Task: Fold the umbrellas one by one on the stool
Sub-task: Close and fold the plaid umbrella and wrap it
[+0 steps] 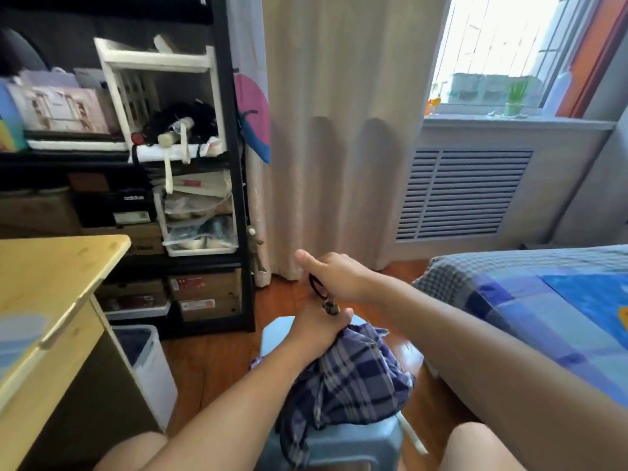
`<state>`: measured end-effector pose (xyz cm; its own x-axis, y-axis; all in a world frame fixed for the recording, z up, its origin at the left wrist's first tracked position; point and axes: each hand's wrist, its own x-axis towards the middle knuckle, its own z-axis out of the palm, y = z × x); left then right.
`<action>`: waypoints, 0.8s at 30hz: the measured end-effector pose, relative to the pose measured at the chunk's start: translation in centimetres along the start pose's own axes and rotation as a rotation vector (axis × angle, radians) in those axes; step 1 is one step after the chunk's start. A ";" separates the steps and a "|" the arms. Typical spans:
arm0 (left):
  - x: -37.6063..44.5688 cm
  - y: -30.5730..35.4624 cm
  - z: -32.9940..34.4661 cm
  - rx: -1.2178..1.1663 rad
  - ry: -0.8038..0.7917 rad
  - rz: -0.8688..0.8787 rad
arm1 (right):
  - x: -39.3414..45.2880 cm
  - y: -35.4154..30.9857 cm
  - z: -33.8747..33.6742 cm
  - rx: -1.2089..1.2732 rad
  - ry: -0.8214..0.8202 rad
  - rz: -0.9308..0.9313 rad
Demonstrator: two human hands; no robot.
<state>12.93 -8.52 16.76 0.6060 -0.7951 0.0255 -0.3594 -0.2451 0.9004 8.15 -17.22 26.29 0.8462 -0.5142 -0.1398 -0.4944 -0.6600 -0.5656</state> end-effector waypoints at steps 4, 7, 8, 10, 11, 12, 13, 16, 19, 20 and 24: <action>0.7 0.4 0.8 -0.044 0.089 -0.044 | -0.3 0.2 1.1 0.068 0.030 -0.005; 0.3 -2.9 1.9 0.162 0.185 0.004 | -1.1 0.7 2.6 -0.003 -0.017 -0.004; 1.2 -2.6 2.8 0.230 0.185 -0.025 | -1.5 0.9 3.2 -0.009 -0.017 -0.010; 2.7 -2.0 3.7 0.261 0.144 -0.111 | -1.7 1.4 3.3 -0.008 -0.031 -0.029; 2.4 -1.8 3.0 0.241 0.181 -0.111 | -1.4 1.5 3.1 0.003 -0.047 -0.026; 1.7 -1.9 2.7 0.162 0.235 -0.074 | -1.1 1.7 2.7 0.028 -0.060 -0.022; 1.3 -1.5 3.0 0.061 0.308 -0.031 | -0.9 1.8 2.2 0.062 -0.078 -0.020; -0.6 -0.2 1.6 -0.126 0.069 -0.129 | -0.2 2.3 1.1 0.169 -0.150 -0.032; -1.2 -0.3 1.4 -0.217 0.076 -0.071 | 0.1 2.2 0.6 0.140 -0.235 -0.004; -1.0 0.1 1.6 -0.228 0.074 -0.055 | 0.2 2.1 0.7 0.147 -0.238 0.012; -0.7 -0.6 1.7 -0.115 0.087 -0.002 | 0.7 1.8 2.4 -0.052 -0.145 0.048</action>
<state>11.47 -8.76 15.43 0.6680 -0.7420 0.0566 -0.2771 -0.1774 0.9443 8.38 -17.43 23.25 0.8394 -0.4638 -0.2835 -0.5414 -0.6661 -0.5131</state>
